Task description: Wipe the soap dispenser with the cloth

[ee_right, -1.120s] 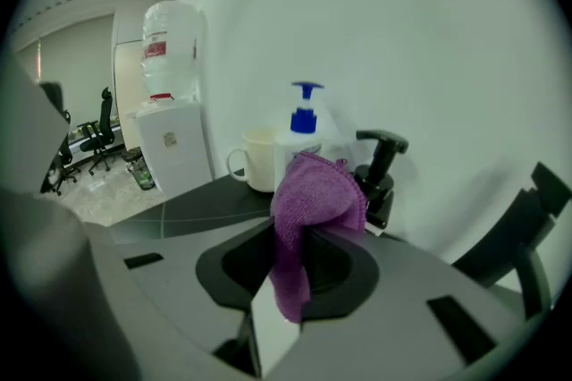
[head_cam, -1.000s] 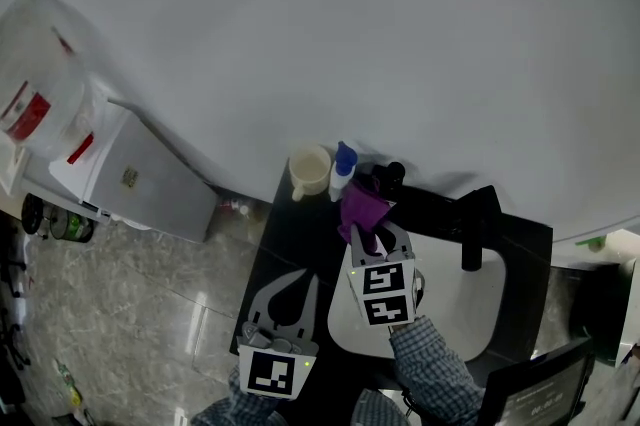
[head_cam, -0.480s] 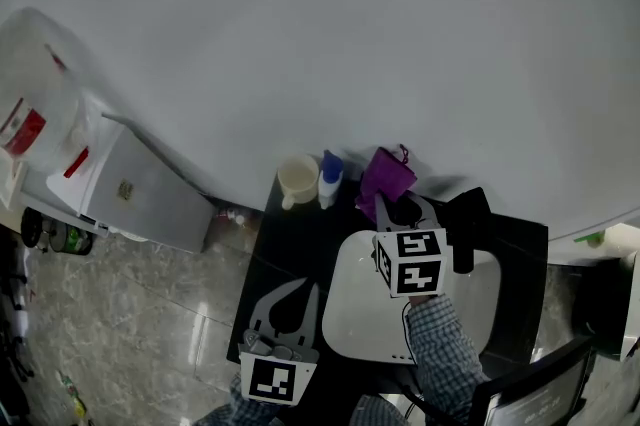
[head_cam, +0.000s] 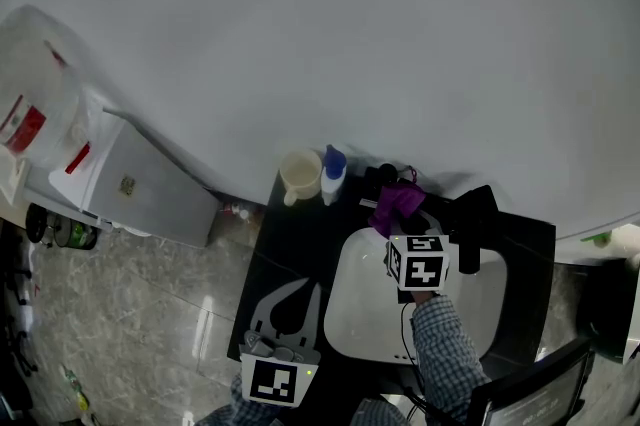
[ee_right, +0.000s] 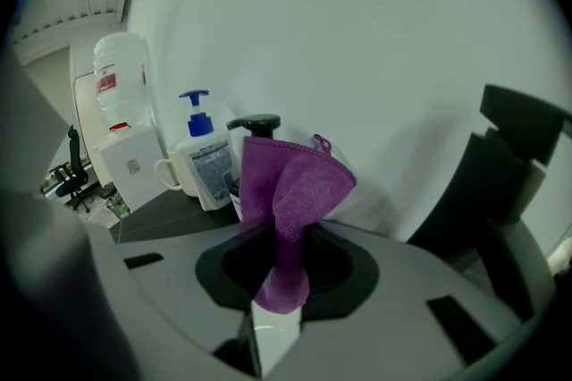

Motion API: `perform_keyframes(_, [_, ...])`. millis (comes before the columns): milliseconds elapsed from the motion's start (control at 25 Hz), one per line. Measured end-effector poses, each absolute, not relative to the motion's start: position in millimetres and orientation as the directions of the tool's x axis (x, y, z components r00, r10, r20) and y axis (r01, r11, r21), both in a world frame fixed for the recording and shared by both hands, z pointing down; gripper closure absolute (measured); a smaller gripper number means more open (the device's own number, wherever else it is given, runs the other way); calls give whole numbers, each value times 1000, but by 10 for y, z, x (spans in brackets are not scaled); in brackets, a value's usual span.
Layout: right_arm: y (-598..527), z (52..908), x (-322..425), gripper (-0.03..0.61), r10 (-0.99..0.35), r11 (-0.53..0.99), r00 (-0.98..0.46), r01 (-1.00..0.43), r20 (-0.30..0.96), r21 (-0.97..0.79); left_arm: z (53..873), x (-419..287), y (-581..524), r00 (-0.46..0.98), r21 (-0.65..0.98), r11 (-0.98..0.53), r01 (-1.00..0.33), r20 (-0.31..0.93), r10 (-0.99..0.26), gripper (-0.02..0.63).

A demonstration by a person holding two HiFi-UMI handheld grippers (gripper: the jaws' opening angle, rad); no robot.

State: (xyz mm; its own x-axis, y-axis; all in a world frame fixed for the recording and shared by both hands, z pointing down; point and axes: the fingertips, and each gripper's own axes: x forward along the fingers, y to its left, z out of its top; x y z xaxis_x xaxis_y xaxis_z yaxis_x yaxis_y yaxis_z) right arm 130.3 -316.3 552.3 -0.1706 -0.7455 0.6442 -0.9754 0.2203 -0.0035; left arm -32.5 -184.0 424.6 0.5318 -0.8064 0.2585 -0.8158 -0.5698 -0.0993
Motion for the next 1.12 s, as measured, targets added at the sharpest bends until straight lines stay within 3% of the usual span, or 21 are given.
perform_keyframes(280, [-3049,5387,1421,499,-754,225,-177,-974,633,-5,4210,-275,-1843,534,-100,-570,-816,249,-808,612])
perform_keyframes(720, [-3310,3978,1194,499,-882,336,-302,-941,363,34,4105,-134,-1863,551,-116,-585,-802,234,-801,612])
perform_keyframes(1120, [-3558,4610,1390,499,-874,252,-195,-965,446,73,4189,-247,-1842,520,-111,-558,-822,251,-816,612])
